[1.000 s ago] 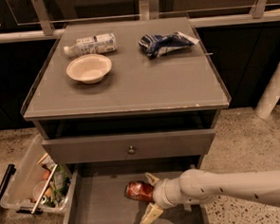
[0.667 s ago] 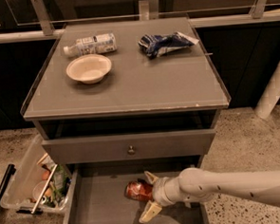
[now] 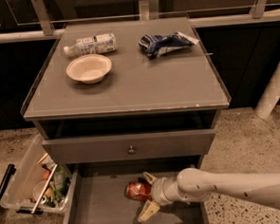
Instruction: Pick coke can from middle drawer and place on counter
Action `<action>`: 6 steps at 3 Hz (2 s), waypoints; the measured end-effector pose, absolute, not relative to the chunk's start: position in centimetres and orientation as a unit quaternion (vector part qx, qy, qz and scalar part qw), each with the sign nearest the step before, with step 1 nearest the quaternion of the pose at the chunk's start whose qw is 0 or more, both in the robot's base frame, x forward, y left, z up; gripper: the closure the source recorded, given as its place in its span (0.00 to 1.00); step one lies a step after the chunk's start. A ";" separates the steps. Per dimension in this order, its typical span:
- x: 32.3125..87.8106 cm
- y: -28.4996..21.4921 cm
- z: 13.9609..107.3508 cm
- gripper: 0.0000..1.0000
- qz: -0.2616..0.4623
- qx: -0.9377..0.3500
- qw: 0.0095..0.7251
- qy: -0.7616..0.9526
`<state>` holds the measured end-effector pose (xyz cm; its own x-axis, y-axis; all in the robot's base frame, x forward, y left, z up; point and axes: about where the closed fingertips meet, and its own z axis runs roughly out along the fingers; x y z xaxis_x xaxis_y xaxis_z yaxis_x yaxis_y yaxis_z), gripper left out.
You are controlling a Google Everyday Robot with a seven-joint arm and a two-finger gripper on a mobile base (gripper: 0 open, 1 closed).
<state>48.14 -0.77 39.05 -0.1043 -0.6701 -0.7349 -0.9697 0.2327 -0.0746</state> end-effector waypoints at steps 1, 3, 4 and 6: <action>48.8 -0.8 38.1 0.00 0.219 -0.577 0.334 0.712; 48.8 -0.8 38.1 0.42 0.219 -0.577 0.334 0.712; 48.8 -0.8 38.1 0.66 0.219 -0.577 0.334 0.712; 48.4 -0.5 38.1 1.00 0.223 -0.584 0.323 0.711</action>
Offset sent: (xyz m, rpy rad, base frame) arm 0.0064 -0.0005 -0.0086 -0.0075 0.0023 -0.0055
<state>48.40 -0.51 38.14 -0.1088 -0.6865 -0.7190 -0.9739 0.2184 -0.0611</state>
